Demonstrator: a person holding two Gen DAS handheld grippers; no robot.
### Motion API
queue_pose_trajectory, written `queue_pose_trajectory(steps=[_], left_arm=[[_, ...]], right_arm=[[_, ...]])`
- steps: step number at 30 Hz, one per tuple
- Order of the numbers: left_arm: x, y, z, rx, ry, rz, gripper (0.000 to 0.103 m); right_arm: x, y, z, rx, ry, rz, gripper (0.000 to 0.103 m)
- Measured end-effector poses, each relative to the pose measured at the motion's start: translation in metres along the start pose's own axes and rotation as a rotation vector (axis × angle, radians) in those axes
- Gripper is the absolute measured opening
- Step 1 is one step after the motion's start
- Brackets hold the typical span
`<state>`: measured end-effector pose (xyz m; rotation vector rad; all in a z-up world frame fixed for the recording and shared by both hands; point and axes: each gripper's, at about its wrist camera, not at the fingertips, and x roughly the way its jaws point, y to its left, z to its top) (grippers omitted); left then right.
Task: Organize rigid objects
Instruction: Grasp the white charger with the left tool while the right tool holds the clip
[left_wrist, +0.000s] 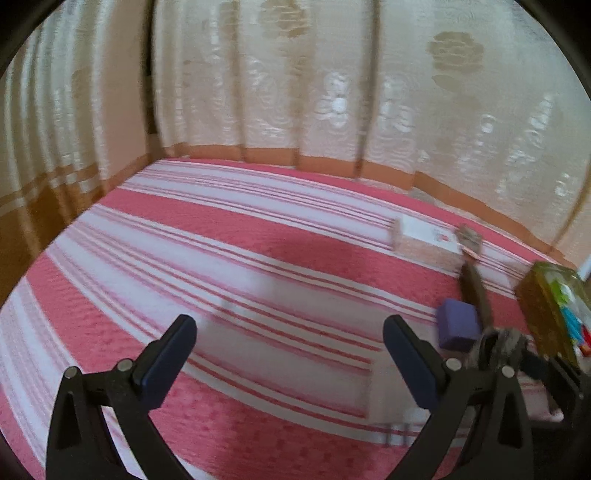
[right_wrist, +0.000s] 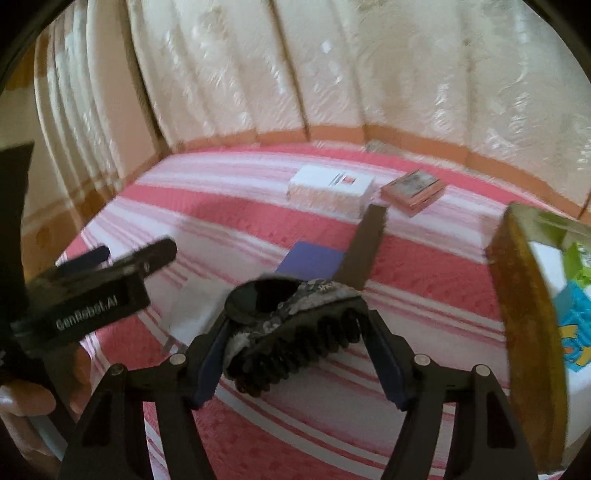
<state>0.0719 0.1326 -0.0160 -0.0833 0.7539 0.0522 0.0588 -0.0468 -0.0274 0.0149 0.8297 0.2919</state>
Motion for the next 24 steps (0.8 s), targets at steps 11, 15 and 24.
queue_pose_trajectory(steps=[11, 15, 24], left_arm=[[0.016, -0.039, -0.008, 0.151, 0.144, -0.134, 0.092], [0.021, -0.045, -0.011, 0.173, 0.181, -0.099, 0.089], [0.019, -0.052, -0.012, 0.208, 0.177, -0.074, 0.079]], right_arm=[[-0.033, -0.016, 0.001, 0.019, -0.173, -0.120, 0.072], [-0.032, -0.021, 0.002, 0.041, -0.168, -0.122, 0.072], [-0.028, -0.028, 0.002, 0.080, -0.148, -0.104, 0.072]])
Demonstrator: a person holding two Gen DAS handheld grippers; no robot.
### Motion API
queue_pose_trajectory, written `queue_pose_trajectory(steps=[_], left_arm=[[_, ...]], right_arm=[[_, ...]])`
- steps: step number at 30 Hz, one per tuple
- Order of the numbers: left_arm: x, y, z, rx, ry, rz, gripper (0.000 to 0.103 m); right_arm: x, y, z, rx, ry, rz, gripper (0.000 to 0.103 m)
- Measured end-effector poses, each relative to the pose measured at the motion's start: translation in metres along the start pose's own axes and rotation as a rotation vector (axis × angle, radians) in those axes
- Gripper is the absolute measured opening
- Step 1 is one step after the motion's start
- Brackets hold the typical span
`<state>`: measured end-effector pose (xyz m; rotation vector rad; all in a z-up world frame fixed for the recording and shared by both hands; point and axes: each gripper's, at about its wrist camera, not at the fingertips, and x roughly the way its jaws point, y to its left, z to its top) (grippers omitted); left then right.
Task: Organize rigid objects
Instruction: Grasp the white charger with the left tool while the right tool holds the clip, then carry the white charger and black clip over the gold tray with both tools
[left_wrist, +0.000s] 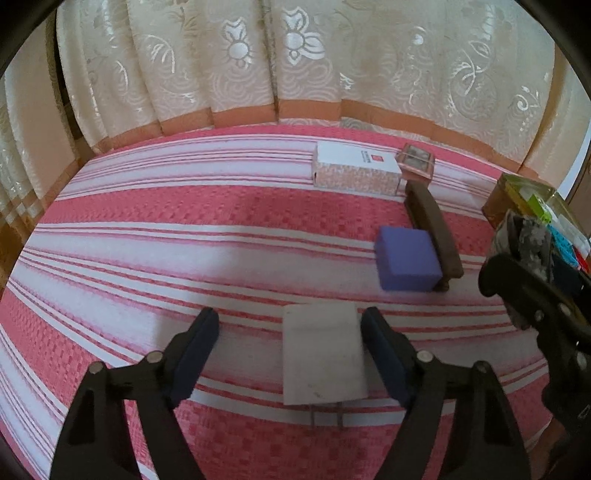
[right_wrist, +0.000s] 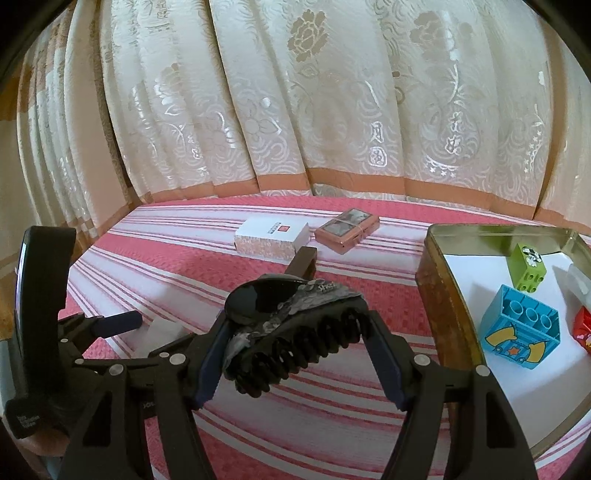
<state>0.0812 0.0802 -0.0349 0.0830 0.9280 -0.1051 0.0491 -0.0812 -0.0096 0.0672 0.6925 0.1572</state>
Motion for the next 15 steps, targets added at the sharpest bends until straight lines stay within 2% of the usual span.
queue_pose_trajectory(steps=[3, 5, 9, 13, 15], left_arm=[[0.000, -0.001, 0.001, -0.005, -0.013, -0.008, 0.057], [-0.002, 0.002, 0.000, -0.023, -0.023, 0.001, 0.038], [-0.004, 0.011, 0.000, -0.075, -0.033, -0.035, 0.037], [-0.007, 0.032, 0.000, -0.199, -0.061, -0.110, 0.037], [-0.010, 0.042, -0.002, -0.261, -0.081, -0.118, 0.037]], right_arm=[[-0.001, 0.000, 0.000, -0.001, -0.004, 0.000, 0.072], [0.000, 0.001, 0.000, -0.002, -0.006, 0.000, 0.072], [-0.001, 0.000, 0.000, 0.000, -0.011, 0.003, 0.072], [-0.008, -0.001, 0.001, -0.002, -0.053, -0.011, 0.072], [-0.016, -0.002, 0.003, 0.005, -0.089, -0.009, 0.072]])
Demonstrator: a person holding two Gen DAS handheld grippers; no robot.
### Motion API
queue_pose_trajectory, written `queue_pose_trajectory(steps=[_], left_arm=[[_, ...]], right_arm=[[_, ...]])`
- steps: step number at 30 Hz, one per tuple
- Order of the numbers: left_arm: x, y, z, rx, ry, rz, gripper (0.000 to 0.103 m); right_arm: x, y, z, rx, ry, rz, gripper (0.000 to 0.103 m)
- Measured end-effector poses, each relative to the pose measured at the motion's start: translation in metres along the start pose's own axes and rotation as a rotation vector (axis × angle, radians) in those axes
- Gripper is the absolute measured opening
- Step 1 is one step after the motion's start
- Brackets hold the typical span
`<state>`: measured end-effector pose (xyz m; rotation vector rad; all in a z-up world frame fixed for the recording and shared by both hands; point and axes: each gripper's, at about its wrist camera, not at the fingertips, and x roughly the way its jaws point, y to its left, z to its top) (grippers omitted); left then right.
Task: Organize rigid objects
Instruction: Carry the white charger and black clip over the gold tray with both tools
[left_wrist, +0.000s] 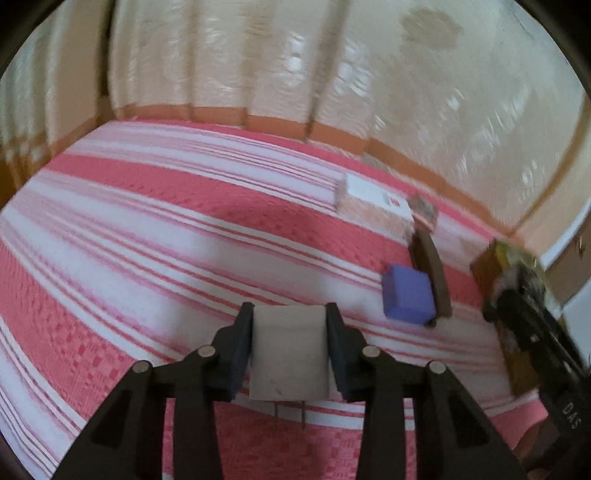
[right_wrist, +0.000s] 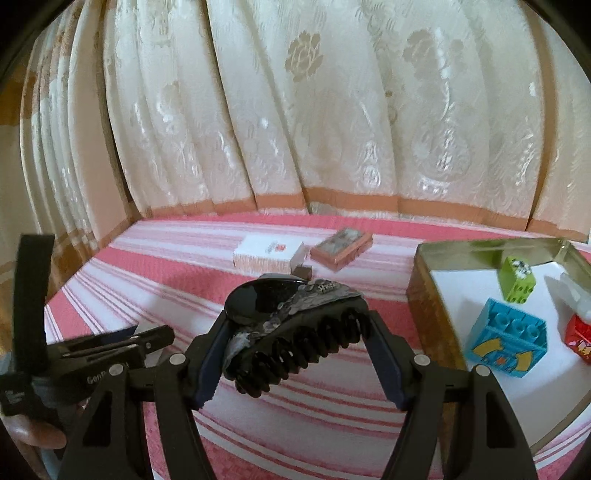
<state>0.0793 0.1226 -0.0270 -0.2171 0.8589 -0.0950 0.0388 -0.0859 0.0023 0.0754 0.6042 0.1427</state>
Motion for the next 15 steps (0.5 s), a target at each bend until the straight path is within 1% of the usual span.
queue_pose_trajectory(steps=[3, 7, 11, 15], left_arm=[[-0.010, 0.005, -0.001, -0.041, -0.059, 0.002, 0.037], [-0.026, -0.004, -0.005, -0.024, -0.162, 0.055, 0.037], [-0.037, -0.012, -0.010, -0.002, -0.248, 0.102, 0.037], [-0.041, -0.023, -0.013, 0.017, -0.294, 0.146, 0.037]], right_arm=[[-0.010, -0.001, 0.002, 0.002, -0.048, -0.009, 0.072], [-0.019, -0.004, 0.004, 0.004, -0.083, -0.010, 0.072], [-0.031, -0.004, 0.003, -0.012, -0.129, -0.025, 0.072], [-0.043, -0.004, 0.002, -0.044, -0.172, -0.057, 0.072]])
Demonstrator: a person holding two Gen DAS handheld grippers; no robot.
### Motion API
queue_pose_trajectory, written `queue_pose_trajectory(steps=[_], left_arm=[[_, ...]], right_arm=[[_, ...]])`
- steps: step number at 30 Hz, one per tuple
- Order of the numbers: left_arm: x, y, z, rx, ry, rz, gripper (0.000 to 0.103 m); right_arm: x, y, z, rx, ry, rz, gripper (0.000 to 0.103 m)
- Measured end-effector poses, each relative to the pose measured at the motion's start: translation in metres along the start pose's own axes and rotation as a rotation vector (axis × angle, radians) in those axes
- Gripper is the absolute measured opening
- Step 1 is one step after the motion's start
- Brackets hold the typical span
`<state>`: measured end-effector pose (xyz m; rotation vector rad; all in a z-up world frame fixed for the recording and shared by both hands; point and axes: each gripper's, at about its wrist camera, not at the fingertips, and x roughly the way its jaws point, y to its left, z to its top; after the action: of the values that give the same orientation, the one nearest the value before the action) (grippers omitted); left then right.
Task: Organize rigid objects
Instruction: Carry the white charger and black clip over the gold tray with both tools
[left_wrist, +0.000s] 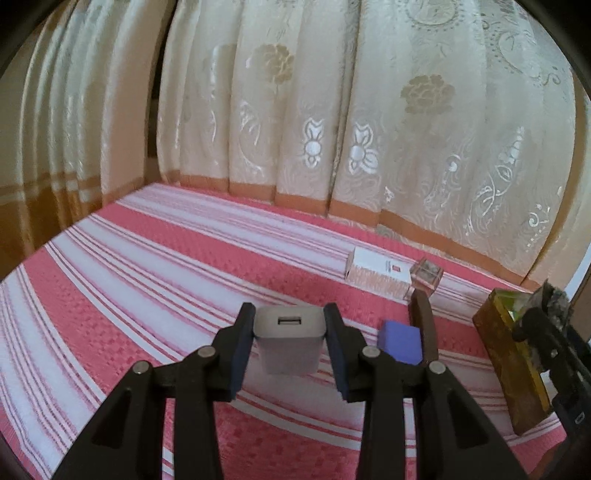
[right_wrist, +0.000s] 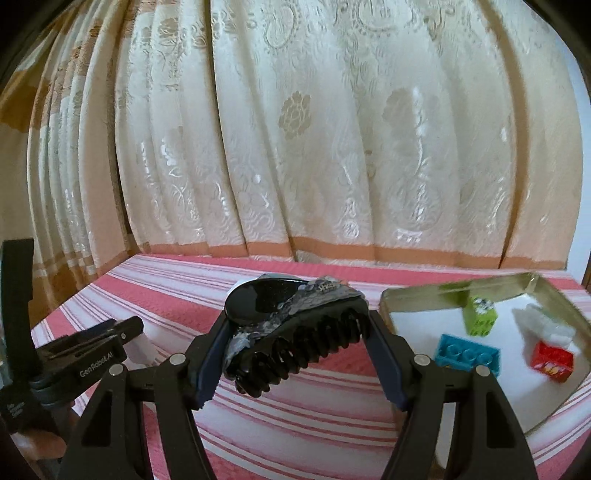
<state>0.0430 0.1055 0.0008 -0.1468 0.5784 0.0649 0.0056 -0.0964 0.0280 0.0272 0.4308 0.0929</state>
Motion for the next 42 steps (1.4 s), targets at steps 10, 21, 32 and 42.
queue_pose_trajectory(steps=[10, 21, 32, 42], left_arm=[[-0.015, -0.035, -0.007, 0.057, -0.056, 0.001, 0.037], [-0.023, -0.073, -0.018, 0.106, -0.075, -0.047, 0.037], [-0.038, -0.105, -0.021, 0.124, -0.111, -0.101, 0.037], [-0.055, -0.147, -0.013, 0.155, -0.161, -0.170, 0.037]], right_arm=[[-0.019, -0.018, -0.002, -0.012, -0.042, -0.018, 0.072], [-0.032, -0.051, -0.003, 0.009, -0.067, -0.063, 0.072], [-0.046, -0.085, -0.002, 0.023, -0.101, -0.123, 0.072], [-0.058, -0.134, 0.003, 0.080, -0.135, -0.180, 0.072]])
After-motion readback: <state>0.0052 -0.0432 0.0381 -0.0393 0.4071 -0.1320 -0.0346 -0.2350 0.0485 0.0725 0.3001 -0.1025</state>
